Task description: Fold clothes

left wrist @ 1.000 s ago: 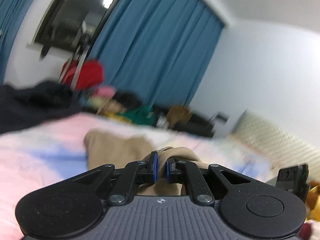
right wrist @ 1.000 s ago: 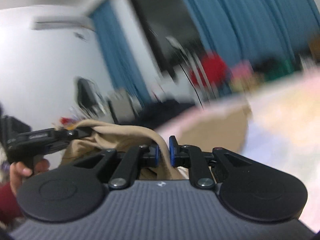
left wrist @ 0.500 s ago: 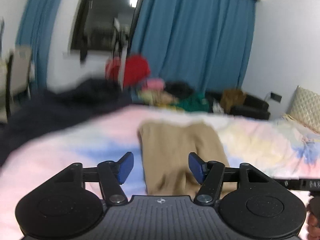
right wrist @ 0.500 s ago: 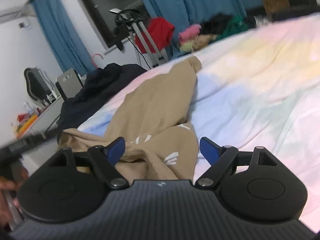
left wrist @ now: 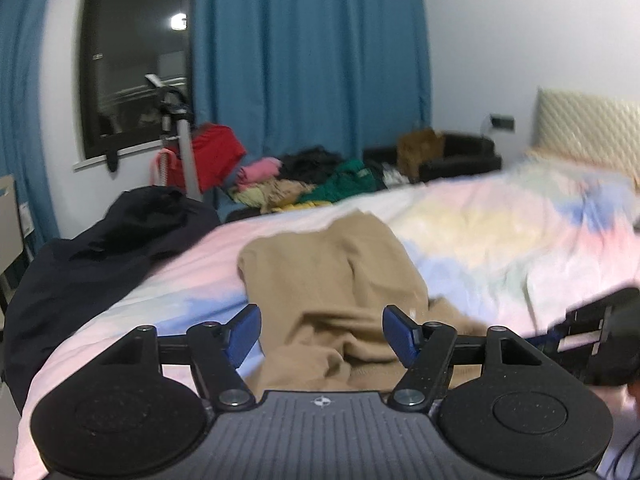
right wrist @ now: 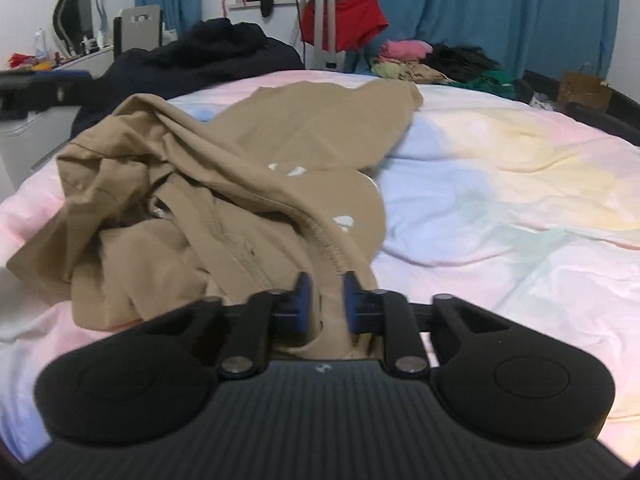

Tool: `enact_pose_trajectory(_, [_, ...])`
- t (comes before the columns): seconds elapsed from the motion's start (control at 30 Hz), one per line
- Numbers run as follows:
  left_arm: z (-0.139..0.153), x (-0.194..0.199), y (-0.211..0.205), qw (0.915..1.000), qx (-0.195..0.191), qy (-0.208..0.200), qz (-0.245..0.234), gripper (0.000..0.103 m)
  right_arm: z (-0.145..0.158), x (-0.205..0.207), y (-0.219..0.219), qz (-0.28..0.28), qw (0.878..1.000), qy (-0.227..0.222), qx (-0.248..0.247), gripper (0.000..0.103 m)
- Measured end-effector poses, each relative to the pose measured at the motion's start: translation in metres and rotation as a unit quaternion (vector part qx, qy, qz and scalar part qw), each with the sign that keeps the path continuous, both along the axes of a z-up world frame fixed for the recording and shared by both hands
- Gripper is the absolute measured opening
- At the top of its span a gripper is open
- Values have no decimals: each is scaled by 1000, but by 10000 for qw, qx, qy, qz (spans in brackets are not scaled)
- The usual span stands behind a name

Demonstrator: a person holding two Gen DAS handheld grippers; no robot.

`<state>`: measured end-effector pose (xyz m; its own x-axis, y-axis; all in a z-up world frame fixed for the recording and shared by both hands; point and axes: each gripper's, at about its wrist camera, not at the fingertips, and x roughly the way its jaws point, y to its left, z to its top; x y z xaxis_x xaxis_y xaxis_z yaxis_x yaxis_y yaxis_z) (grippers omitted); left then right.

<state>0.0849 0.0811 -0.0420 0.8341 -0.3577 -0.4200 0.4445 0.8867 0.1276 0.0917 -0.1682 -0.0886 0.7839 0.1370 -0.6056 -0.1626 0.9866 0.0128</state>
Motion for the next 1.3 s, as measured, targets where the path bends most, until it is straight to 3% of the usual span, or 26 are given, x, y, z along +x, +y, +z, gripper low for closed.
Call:
enact_pose_trajectory(0.1, [-15, 2, -15, 9991, 376, -75, -202, 64, 13, -9, -7, -61, 9991, -316, 276, 3])
enact_pose_trajectory(0.3, [-45, 7, -40, 9927, 1119, -257, -371, 61, 48, -30, -24, -262, 9907, -1138, 699, 2])
enact_pose_trajectory(0.47, [-65, 19, -61, 9813, 1783, -461, -562, 54, 46, -29, -38, -354, 9893, -996, 1004, 3])
enact_pose_trajectory(0.57, [-78, 31, -79, 9732, 2094, -573, -760, 50, 41, -28, -33, -278, 9906, -953, 944, 5])
enact_pose_trajectory(0.7, [-90, 50, -94, 9722, 2147, -539, -769, 39, 38, -25, -24, -82, 9918, -933, 874, 6])
enact_pose_trajectory(0.73, [-91, 54, -94, 9734, 2101, -494, -772, 27, 36, -24, -20, -43, 9921, -938, 830, 6])
enact_pose_trajectory(0.77, [-90, 59, -95, 9757, 2021, -384, -752, 8, 35, -23, -19, -10, 9925, -929, 801, 6])
enact_pose_trajectory(0.8, [-88, 65, -94, 9792, 1884, -229, -723, 2, 35, -22, -17, 21, 9927, -917, 781, 6])
enact_pose_trajectory(0.97, [-51, 67, -73, 9926, 856, 27, -855, 1, 30, -16, -9, 106, 9943, -919, 536, 6])
enact_pose_trajectory(1.07, [-18, 60, -54, 9954, 97, 95, -950, 1, 27, -16, -4, 37, 9947, -960, 359, 6])
enact_pose_trajectory(1.17, [8, 50, -32, 9920, -639, 224, -1066, 1, 28, -19, -1, -17, 9944, -1028, 233, 6])
enact_pose_trajectory(1.3, [31, 42, -4, 9803, -1499, 504, -1181, 1, 32, -27, 7, 98, 9919, -1263, 79, 8])
